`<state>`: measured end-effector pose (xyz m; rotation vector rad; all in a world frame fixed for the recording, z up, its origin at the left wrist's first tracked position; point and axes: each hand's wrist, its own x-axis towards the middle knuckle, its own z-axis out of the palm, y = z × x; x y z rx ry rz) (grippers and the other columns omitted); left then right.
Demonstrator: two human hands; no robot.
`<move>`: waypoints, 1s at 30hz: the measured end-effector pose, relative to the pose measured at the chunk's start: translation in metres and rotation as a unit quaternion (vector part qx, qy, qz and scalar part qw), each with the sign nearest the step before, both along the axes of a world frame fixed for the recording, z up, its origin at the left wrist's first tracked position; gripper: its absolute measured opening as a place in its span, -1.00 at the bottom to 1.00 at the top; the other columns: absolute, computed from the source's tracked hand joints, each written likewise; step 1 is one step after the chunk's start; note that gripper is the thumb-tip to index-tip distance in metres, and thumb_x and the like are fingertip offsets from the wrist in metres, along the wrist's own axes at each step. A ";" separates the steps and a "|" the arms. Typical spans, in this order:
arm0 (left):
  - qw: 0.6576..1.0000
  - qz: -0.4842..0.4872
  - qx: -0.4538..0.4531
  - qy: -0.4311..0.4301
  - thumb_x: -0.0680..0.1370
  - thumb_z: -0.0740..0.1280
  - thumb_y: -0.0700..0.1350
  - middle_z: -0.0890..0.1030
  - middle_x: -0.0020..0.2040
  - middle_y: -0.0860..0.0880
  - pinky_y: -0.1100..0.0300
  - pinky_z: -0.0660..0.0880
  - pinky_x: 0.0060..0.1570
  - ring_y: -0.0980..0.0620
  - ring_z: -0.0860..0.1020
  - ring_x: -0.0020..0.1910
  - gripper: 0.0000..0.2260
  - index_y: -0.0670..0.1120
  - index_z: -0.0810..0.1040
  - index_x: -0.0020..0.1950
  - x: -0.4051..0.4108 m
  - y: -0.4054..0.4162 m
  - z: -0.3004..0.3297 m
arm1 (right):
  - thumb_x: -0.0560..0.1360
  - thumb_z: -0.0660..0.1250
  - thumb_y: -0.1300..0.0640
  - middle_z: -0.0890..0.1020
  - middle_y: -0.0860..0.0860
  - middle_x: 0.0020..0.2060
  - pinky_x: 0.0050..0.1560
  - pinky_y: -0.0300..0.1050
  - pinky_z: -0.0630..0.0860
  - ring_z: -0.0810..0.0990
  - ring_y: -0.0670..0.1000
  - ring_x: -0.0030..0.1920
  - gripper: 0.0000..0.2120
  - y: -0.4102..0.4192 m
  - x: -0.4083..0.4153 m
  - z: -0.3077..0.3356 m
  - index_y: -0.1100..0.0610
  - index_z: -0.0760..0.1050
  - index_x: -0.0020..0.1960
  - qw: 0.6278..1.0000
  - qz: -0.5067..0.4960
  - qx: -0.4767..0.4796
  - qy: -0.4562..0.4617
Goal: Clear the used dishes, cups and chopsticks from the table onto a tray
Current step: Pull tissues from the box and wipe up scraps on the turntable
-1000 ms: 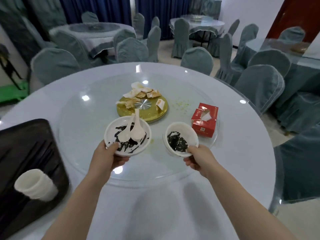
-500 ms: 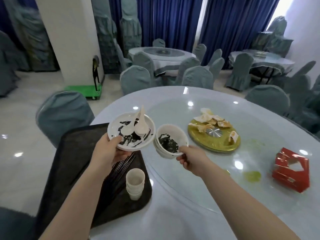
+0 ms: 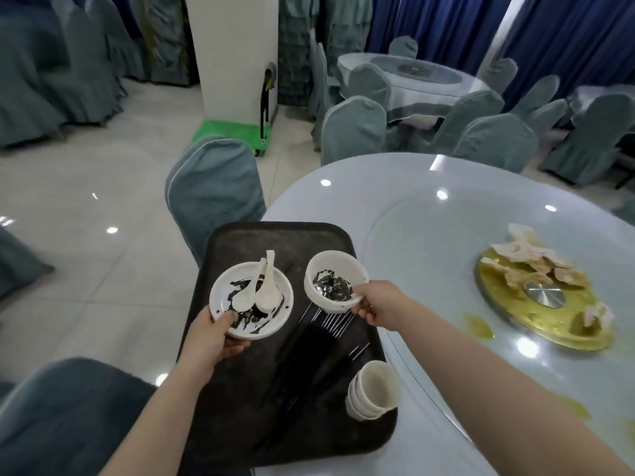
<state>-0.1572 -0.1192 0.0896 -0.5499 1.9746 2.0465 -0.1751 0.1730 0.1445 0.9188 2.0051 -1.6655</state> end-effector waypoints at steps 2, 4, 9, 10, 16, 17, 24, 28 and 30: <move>1.000 0.001 -0.008 -0.026 0.60 0.26 -0.17 0.69 -0.14 -0.17 0.18 0.54 -0.50 -0.13 0.67 -0.37 -0.89 -0.02 0.50 0.10 -0.004 -0.006 -0.017 | 0.56 0.20 0.18 0.50 0.05 -0.59 -0.59 -0.34 0.24 0.36 -0.08 -0.60 -0.86 -0.008 -0.017 -0.010 0.20 0.44 -0.14 0.999 0.023 0.024 -0.017; 0.998 0.001 -0.014 -0.054 0.61 0.26 -0.17 0.67 -0.08 -0.20 0.18 0.54 -0.50 -0.14 0.67 -0.35 -0.88 -0.04 0.48 0.13 -0.008 -0.010 -0.033 | 0.57 0.20 0.17 0.53 0.07 -0.55 -0.56 -0.34 0.23 0.36 -0.07 -0.56 -0.84 -0.015 -0.036 -0.021 0.19 0.43 -0.15 0.998 0.044 0.046 -0.028; 0.993 0.008 -0.018 -0.115 0.62 0.24 -0.17 0.65 -0.05 -0.23 0.20 0.53 -0.51 -0.10 0.66 -0.40 -0.87 -0.06 0.44 0.17 -0.012 -0.013 -0.064 | 0.57 0.17 0.19 0.53 0.12 -0.45 -0.55 -0.32 0.22 0.36 -0.06 -0.55 -0.79 -0.024 -0.072 -0.046 0.24 0.45 -0.20 0.993 0.078 0.089 -0.029; 0.992 0.007 -0.019 -0.125 0.62 0.24 -0.17 0.65 -0.05 -0.24 0.20 0.53 -0.51 -0.10 0.66 -0.40 -0.86 -0.06 0.44 0.17 -0.012 -0.013 -0.069 | 0.58 0.16 0.19 0.53 0.12 -0.45 -0.56 -0.32 0.23 0.36 -0.06 -0.54 -0.78 -0.027 -0.078 -0.052 0.24 0.46 -0.19 0.992 0.084 0.094 -0.031; 0.987 -0.023 -0.060 -0.146 0.62 0.24 -0.15 0.65 -0.04 -0.24 0.19 0.53 -0.51 -0.12 0.66 -0.40 -0.84 -0.10 0.41 0.20 -0.013 -0.012 -0.084 | 0.58 0.13 0.18 0.52 0.14 -0.44 -0.60 -0.32 0.25 0.38 -0.03 -0.53 -0.85 -0.042 -0.095 -0.078 0.20 0.42 -0.08 0.990 0.100 0.100 -0.023; 0.986 -0.031 -0.080 -0.146 0.62 0.23 -0.15 0.66 -0.07 -0.24 0.20 0.52 -0.52 -0.13 0.66 -0.41 -0.83 -0.10 0.40 0.21 -0.015 -0.012 -0.085 | 0.59 0.12 0.16 0.53 0.14 -0.43 -0.58 -0.32 0.27 0.39 -0.03 -0.52 -0.86 -0.043 -0.096 -0.082 0.18 0.43 -0.04 0.991 0.092 0.092 -0.023; 0.959 -0.116 -0.205 -0.157 0.60 0.24 0.04 0.67 -0.34 -0.20 0.14 0.54 -0.48 -0.15 0.65 -0.45 -0.69 -0.10 0.23 0.18 -0.006 -0.003 -0.082 | 0.60 0.15 -0.04 0.61 0.14 -0.19 -0.40 -0.22 0.39 0.52 0.02 -0.39 -0.68 -0.038 -0.079 -0.079 0.18 0.46 0.15 0.996 0.063 0.044 -0.047; 0.935 -0.151 -0.283 -0.152 0.60 0.19 0.13 0.66 -0.33 -0.15 0.13 0.57 -0.46 -0.08 0.63 -0.49 -0.68 -0.11 0.38 0.12 0.001 -0.009 -0.073 | 0.59 0.20 0.02 0.59 0.25 0.10 -0.33 -0.18 0.40 0.46 0.02 -0.38 -0.64 -0.025 -0.066 -0.062 0.25 0.40 0.24 0.997 0.041 0.061 -0.032; 0.932 -0.135 -0.311 -0.129 0.61 0.19 0.10 0.66 -0.37 -0.11 0.07 0.62 -0.39 -0.06 0.62 -0.49 -0.71 -0.12 0.45 0.10 0.004 -0.015 -0.065 | 0.59 0.22 0.05 0.58 0.24 0.14 -0.24 -0.15 0.47 0.49 0.03 -0.33 -0.66 -0.018 -0.056 -0.051 0.26 0.39 0.25 0.998 0.031 0.055 -0.021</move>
